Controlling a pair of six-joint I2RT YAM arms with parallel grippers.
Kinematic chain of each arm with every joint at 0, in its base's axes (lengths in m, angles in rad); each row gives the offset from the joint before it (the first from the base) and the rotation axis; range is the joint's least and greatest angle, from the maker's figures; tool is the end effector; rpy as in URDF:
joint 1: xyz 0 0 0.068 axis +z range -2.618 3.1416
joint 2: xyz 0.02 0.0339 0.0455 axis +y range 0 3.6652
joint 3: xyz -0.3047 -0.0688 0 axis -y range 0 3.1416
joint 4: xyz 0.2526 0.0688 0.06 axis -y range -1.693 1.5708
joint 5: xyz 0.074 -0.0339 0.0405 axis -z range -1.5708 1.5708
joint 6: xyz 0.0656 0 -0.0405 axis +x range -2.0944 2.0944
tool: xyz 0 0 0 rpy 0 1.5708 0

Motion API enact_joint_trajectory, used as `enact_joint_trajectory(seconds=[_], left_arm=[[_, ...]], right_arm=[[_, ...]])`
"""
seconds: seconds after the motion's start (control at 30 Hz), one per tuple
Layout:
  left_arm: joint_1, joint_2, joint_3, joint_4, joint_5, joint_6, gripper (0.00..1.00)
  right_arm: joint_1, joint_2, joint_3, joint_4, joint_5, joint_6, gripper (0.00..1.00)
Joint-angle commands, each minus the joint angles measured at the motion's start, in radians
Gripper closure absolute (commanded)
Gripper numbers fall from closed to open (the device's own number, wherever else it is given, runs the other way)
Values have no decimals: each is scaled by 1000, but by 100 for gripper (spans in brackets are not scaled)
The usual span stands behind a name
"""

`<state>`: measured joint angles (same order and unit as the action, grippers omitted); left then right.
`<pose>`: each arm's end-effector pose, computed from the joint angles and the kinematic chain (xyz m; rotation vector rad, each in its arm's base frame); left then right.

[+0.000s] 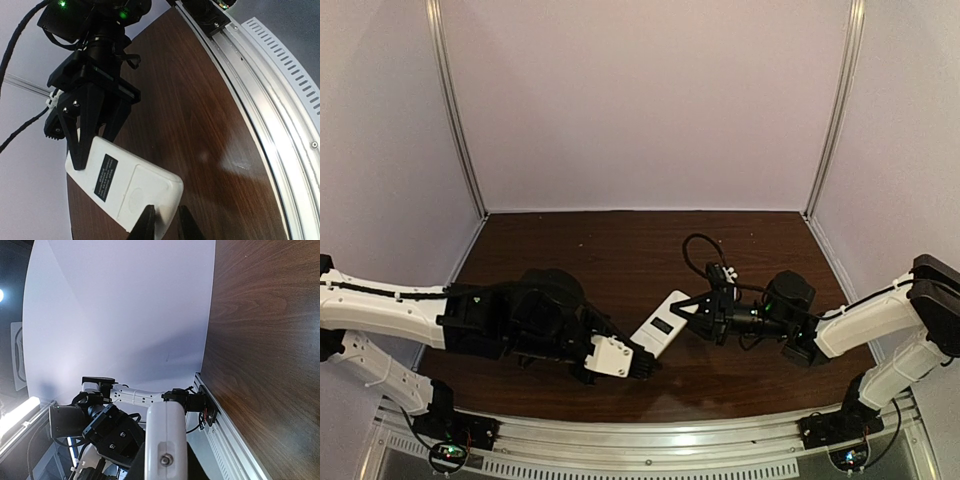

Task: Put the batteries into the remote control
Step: Load the battery cover onto the remote control without the battery cover.

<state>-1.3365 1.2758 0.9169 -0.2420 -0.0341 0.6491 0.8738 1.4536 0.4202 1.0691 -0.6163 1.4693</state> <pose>0.0728 -0.2953 0.2936 1.8261 1.2147 -0.3542 0.1588 0.2488 0.2344 -0.0437 2.0928 2.1441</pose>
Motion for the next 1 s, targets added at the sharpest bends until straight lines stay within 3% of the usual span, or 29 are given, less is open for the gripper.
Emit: enact_joint_trajectory(seconds=[0.0,0.53,0.97], left_arm=[[-4,20,30,-3,-23,14,85],[-4,52,23,9,-84,35,93],[-4,66,1,19,-96,42,94]], right_arm=[[5,12,22,66,-19,18,100],[29,102,28,261,-53,115,100],[60,93,56,253,-84,92,100]])
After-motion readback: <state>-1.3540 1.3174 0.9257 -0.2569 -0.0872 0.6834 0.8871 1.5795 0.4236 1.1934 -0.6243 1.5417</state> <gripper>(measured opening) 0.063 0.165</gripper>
